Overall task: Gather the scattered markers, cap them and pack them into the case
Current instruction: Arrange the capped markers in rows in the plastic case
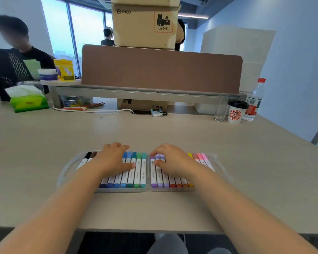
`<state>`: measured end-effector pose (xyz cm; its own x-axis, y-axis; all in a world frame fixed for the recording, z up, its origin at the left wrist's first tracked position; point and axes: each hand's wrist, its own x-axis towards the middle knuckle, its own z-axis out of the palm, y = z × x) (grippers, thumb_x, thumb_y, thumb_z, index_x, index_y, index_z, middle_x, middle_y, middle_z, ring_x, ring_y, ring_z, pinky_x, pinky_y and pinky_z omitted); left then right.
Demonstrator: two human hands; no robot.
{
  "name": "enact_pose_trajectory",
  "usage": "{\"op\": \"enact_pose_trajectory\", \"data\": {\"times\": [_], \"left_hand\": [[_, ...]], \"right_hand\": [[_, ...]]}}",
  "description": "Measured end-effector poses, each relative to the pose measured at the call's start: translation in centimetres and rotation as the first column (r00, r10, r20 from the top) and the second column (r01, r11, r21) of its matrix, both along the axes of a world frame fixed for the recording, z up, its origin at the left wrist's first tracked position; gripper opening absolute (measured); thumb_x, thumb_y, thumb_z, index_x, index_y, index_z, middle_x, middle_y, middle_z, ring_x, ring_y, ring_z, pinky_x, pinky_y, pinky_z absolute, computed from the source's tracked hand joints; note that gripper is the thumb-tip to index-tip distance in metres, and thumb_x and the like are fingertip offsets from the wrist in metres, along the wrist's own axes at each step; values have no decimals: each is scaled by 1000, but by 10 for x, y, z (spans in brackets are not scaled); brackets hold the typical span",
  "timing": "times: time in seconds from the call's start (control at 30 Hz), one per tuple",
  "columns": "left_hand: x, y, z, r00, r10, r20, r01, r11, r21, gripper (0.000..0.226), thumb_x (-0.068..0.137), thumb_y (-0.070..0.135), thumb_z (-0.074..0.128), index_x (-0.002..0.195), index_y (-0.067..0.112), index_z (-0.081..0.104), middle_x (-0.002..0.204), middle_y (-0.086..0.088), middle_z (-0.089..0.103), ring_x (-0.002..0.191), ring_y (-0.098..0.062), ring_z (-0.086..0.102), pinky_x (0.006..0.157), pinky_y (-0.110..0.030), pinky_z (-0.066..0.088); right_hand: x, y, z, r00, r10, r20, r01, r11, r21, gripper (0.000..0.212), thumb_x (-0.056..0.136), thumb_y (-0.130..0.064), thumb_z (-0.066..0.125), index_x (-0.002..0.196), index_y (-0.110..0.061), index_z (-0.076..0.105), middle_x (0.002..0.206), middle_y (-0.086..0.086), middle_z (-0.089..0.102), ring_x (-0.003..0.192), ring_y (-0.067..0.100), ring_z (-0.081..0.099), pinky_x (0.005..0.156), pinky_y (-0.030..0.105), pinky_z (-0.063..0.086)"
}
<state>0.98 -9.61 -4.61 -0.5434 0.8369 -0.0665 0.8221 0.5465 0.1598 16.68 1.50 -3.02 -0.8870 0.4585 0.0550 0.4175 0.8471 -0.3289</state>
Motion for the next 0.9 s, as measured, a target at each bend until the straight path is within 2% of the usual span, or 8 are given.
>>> {"op": "enact_pose_trajectory", "data": {"times": [0.23,0.37,0.43,0.53,0.63,0.73,0.83,0.9], "left_hand": [[-34,-52,-16,953,300,-26,-299,953,56,78,81,68,46,141,19,32,147,-12,29,133,-33,28,107,-43,30],[-39,-69,-14,917,380,-119,-376,925,55,79,81,69,44,137,14,34,139,-15,38,126,-32,35,103,-39,33],[-42,-75,-14,920,388,-61,-384,921,69,75,84,64,46,137,12,35,138,-16,40,125,-31,39,102,-38,34],[-49,-81,-18,903,367,225,-416,878,236,74,84,46,61,141,11,29,141,-16,40,127,-32,41,104,-40,36],[-52,-85,-15,784,276,556,-559,706,436,69,87,19,63,144,10,26,139,-16,43,124,-33,45,97,-39,40],[-56,-86,-8,610,9,793,-715,437,545,54,91,9,54,140,9,35,126,-15,52,111,-29,54,88,-35,44],[-49,-80,5,483,-280,830,-791,267,550,43,94,17,51,136,11,42,128,-13,54,116,-26,53,99,-42,43],[-36,-72,15,384,-481,788,-799,256,545,38,98,24,44,134,12,44,125,-9,56,110,-24,57,91,-40,49]], "right_hand": [[-22,-24,-19,987,-149,-67,143,986,-80,74,88,-34,61,147,-28,18,143,3,42,129,23,41,106,41,37],[-21,-25,-30,985,-165,-58,167,985,47,50,92,-39,53,137,-22,39,135,3,49,123,23,42,103,35,34],[-20,-25,-33,988,-149,-33,151,983,100,44,94,-42,46,133,-22,47,138,1,46,125,21,39,104,31,29],[-19,-27,-33,989,-145,-9,145,983,109,43,96,-41,43,134,-21,46,142,1,42,128,21,36,106,31,26],[-19,-26,-31,990,-144,-3,144,986,86,42,96,-39,45,134,-22,47,143,1,42,130,21,35,107,31,25],[-17,-22,-29,989,-145,-34,145,989,-29,37,95,-34,48,131,-22,50,141,0,46,128,20,39,107,32,28],[-12,-20,-25,971,-196,-134,153,947,-281,35,97,-31,46,130,-23,52,136,1,51,122,17,47,96,25,37],[-7,-21,-18,960,-218,-178,136,913,-386,36,99,-32,42,134,-24,48,137,0,50,122,14,47,92,23,38]]}}
